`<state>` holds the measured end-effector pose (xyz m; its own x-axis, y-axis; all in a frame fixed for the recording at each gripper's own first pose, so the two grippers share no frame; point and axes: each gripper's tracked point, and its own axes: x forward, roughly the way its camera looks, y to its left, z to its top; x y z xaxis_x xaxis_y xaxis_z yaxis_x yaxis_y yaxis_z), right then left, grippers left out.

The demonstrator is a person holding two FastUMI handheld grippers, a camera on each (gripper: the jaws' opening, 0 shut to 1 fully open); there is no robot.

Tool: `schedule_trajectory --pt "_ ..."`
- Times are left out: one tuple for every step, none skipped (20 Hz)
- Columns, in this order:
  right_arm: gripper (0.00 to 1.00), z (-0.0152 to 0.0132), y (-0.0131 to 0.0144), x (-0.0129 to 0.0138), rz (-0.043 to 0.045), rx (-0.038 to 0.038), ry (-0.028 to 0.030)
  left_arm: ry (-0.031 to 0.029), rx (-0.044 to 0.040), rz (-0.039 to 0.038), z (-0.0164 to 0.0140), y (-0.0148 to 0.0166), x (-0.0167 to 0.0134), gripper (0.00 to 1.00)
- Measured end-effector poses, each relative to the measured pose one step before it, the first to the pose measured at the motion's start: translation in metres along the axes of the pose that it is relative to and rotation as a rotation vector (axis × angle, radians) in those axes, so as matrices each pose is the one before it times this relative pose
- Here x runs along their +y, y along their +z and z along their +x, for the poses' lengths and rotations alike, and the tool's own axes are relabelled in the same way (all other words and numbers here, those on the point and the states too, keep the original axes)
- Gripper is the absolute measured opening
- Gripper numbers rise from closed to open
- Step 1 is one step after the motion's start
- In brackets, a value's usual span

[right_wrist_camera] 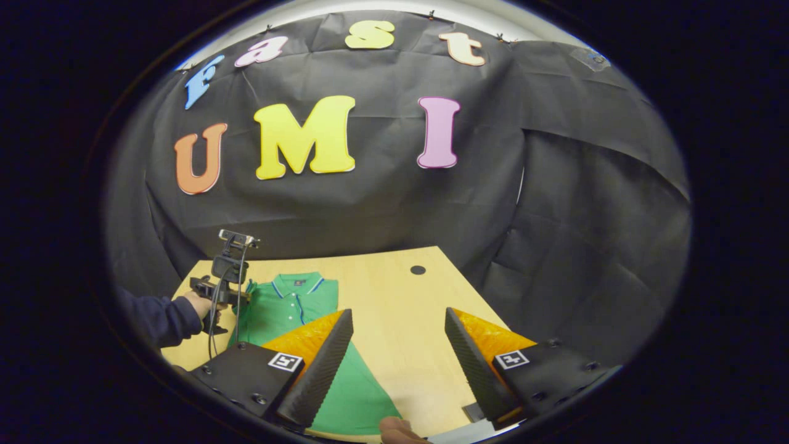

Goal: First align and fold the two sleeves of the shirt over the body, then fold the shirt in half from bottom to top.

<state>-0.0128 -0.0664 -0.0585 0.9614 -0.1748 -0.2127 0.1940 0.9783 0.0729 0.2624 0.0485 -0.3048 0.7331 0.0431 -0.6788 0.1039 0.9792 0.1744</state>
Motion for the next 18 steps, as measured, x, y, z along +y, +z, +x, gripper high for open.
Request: schedule_trajectory --pt "0.97 0.00154 -0.00216 -0.00320 -0.00013 0.00620 -0.00652 -0.01006 0.00551 0.01435 0.00237 -0.00051 -0.00983 0.08" --pt "0.92 0.00056 -0.00156 -0.00310 -0.00183 0.00647 -0.00468 -0.00470 0.00463 0.01686 0.00135 0.00044 -0.00890 0.08" --pt "0.92 0.00006 -0.00179 -0.00241 -0.00161 0.00514 -0.00457 -0.00466 0.00482 0.01700 0.00227 0.00036 -0.00804 0.08" --pt "0.92 0.00046 -0.00110 -0.00285 -0.00114 0.00463 -0.00420 -0.01235 0.00353 0.01037 0.00400 0.00081 -0.00940 0.08" --pt "0.92 0.00024 -0.00263 -0.00309 -0.00078 0.00630 -0.00489 -0.02249 0.00294 0.00301 -0.00112 0.00032 -0.01054 0.09" --pt "0.92 0.00127 -0.00176 -0.00266 0.00087 0.00496 -0.00584 -0.01939 0.00324 -0.00048 0.00100 0.00070 -0.00980 0.10" --pt "0.92 0.00088 -0.00199 -0.00268 0.00305 0.00451 -0.00373 -0.01517 0.00399 -0.00088 0.00026 -0.00008 -0.00767 0.09" --pt "0.92 -0.00043 -0.00013 -0.00264 0.00428 0.00236 -0.00225 -0.01314 0.00365 0.00008 0.00198 -0.00140 -0.00680 0.09" --pt "0.92 0.00168 -0.00129 -0.00116 0.00153 0.00339 0.00027 -0.01057 0.00394 0.00330 0.00214 -0.00031 -0.00622 0.10" --pt "0.97 0.00066 -0.00155 -0.00224 -0.00370 0.00626 -0.00200 -0.00383 0.00520 0.00776 0.00114 -0.00065 -0.00303 0.10" --pt "0.92 0.00233 -0.00143 -0.00041 -0.00414 0.00669 0.00144 -0.00674 0.00078 0.00386 0.00214 -0.00156 -0.00403 0.11" --pt "0.97 0.00164 -0.00152 -0.00058 -0.00301 0.00700 0.00338 -0.01427 -0.00574 -0.00274 -0.00095 0.00201 -0.00386 0.16" --pt "0.97 0.00127 -0.00151 0.00065 -0.00472 0.00669 0.00321 -0.01038 -0.01252 -0.00944 -0.00051 0.00233 -0.00321 0.31" --pt "0.97 0.00138 -0.00028 0.00134 -0.00468 0.00215 0.00763 -0.01507 -0.01523 -0.01283 -0.00342 0.00384 -0.00265 0.36" --pt "0.97 0.00276 0.00027 0.00183 -0.00557 0.00040 0.00915 -0.01089 -0.01156 -0.01449 -0.00671 0.00079 -0.00140 0.63" --pt "0.97 0.00153 0.00111 0.00180 -0.00688 -0.00183 0.00761 -0.00670 -0.00620 -0.01473 -0.00460 0.00135 0.00000 0.62" --pt "0.97 0.00175 0.00176 0.00353 -0.00612 -0.00232 0.01096 -0.00766 -0.00845 -0.02488 -0.00505 -0.00101 -0.00028 0.71" --pt "0.93 0.00113 0.00176 0.00370 -0.00385 -0.00236 0.01297 -0.00708 -0.00868 -0.02698 -0.00646 -0.00042 0.00054 0.76"
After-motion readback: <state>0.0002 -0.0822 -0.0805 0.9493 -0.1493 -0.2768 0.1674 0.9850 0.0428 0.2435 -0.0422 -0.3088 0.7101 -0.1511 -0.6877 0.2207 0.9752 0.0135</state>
